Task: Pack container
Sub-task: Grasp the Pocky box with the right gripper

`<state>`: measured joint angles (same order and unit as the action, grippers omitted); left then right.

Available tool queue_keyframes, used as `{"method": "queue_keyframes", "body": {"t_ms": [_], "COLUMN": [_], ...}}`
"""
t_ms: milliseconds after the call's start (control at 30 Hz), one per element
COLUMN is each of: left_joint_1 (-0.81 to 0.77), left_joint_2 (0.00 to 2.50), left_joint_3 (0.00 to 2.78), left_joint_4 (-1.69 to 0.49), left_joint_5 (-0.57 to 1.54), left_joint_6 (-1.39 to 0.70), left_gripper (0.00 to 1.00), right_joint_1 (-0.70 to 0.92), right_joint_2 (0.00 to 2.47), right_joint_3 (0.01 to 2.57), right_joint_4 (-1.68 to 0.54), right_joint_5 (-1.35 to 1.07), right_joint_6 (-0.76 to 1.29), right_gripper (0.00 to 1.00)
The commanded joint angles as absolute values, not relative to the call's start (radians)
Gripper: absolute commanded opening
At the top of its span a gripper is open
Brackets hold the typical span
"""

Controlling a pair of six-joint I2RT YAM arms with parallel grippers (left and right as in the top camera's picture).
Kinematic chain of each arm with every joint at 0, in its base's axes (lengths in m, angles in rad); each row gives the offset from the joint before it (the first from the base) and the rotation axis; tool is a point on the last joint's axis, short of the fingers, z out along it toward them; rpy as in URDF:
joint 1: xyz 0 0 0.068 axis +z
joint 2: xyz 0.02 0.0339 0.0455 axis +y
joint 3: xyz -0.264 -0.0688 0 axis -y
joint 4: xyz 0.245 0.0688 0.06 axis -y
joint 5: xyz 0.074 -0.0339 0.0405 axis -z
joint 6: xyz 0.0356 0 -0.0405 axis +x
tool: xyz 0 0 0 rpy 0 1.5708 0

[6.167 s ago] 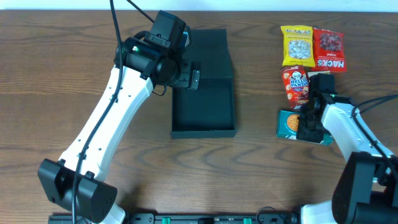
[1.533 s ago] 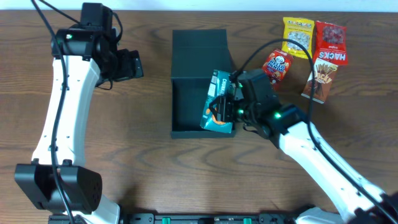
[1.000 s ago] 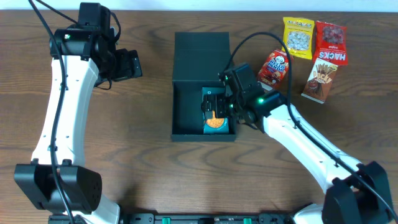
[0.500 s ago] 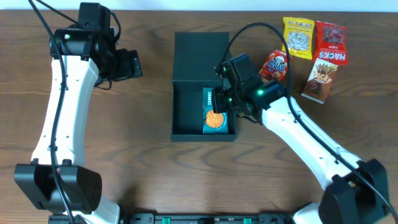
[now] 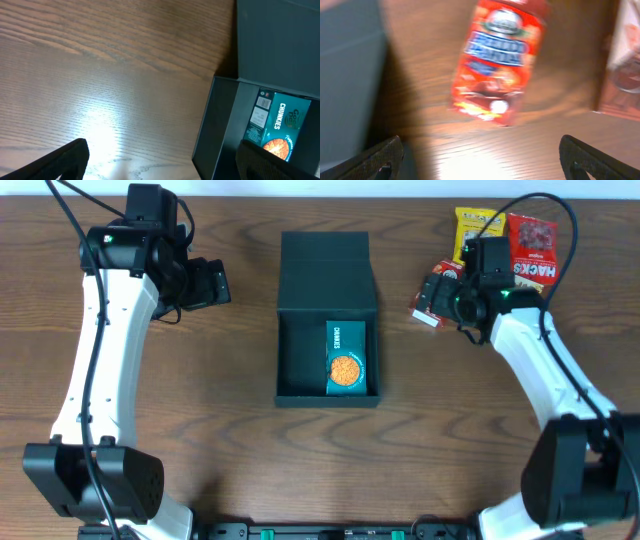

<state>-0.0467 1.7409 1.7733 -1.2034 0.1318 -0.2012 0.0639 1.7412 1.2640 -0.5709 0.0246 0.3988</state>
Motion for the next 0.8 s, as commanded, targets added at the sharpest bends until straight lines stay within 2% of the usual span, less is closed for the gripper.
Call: {"method": "queue_keyframes", "body": {"t_ms": [0, 100, 367, 767], "left_joint_1": [-0.044, -0.044, -0.045, -0.045], "left_joint_2": [1.739, 1.739, 1.739, 1.739], "left_joint_3": [1.787, 1.787, 1.787, 1.787], "left_joint_4": [-1.203, -1.203, -1.195, -1.158], "left_joint_5": [0.139, 0.139, 0.140, 0.170], "left_joint_6": [-0.187, -0.187, -0.191, -0.206], "left_gripper": [0.95, 0.95, 0.95, 0.95], "right_joint_1": [-0.002, -0.067, -0.210, -0.210], "right_joint_2": [1.767, 1.781, 1.852, 2.018], "right_joint_3": [1.279, 1.279, 1.279, 1.279], "right_joint_4": [-0.584, -0.595, -0.538, -0.359], "right_joint_5": [0.147, 0.229, 0.236, 0.242], "right_joint_6": [0.410, 0.408, 0.355, 0.318], "right_gripper": [0.99, 0.99, 0.99, 0.99]}}
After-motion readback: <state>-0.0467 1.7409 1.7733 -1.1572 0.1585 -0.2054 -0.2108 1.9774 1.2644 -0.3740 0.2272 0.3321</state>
